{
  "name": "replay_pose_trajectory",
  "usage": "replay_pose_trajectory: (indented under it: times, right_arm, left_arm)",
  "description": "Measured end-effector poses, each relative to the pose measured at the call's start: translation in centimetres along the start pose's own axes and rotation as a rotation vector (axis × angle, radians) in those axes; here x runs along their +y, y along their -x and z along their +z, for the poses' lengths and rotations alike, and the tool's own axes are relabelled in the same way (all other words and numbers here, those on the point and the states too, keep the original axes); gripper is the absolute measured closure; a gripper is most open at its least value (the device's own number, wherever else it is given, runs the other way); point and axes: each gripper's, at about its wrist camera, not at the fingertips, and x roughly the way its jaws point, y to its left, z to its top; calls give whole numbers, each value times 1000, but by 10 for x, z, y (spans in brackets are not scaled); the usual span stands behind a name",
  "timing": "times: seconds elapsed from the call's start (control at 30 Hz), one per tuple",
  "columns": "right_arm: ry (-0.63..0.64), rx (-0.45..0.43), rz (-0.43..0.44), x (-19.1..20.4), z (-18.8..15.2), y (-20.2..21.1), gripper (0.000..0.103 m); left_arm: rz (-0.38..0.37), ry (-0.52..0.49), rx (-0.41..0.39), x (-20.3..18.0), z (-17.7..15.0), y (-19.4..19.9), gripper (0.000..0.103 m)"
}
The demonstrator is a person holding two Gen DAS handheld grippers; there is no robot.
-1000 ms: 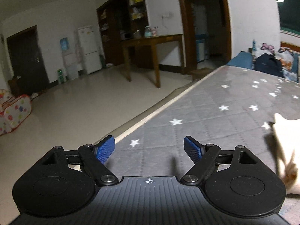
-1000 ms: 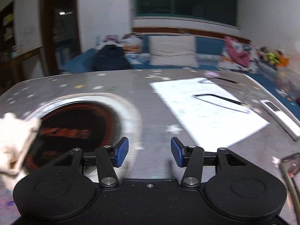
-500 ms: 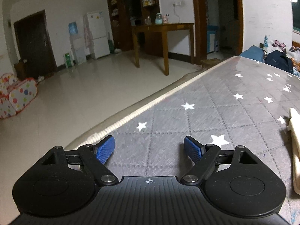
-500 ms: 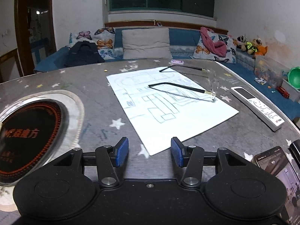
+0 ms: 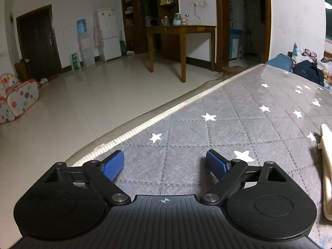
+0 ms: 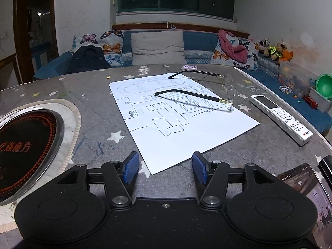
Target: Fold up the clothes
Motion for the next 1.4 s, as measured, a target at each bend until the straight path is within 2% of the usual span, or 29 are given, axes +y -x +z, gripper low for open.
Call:
replay_pose_trajectory:
  times: [0.47, 0.6, 0.97, 1.1, 1.27, 1.4]
  right_arm:
    - [-18, -2, -26, -3, 0, 0, 40]
    - [14, -2, -32, -2, 1, -1, 39]
    - [-3, 4, 2, -9, 1, -4, 34]
    - [6, 8, 15, -8, 1, -5, 25]
    - [9, 12, 6, -7, 0, -6, 21]
    - [3, 25, -6, -8, 0, -8, 9]
  left_arm:
    - [-34, 31, 11, 14, 1, -1, 11]
    - [-42, 30, 14, 17, 1, -1, 10]
    - [-49, 31, 18, 21, 1, -3, 8]
    - [-51, 29, 17, 20, 0, -3, 8]
    - [-54, 30, 17, 22, 1, -2, 8]
    - [-53, 31, 18, 20, 3, -1, 7]
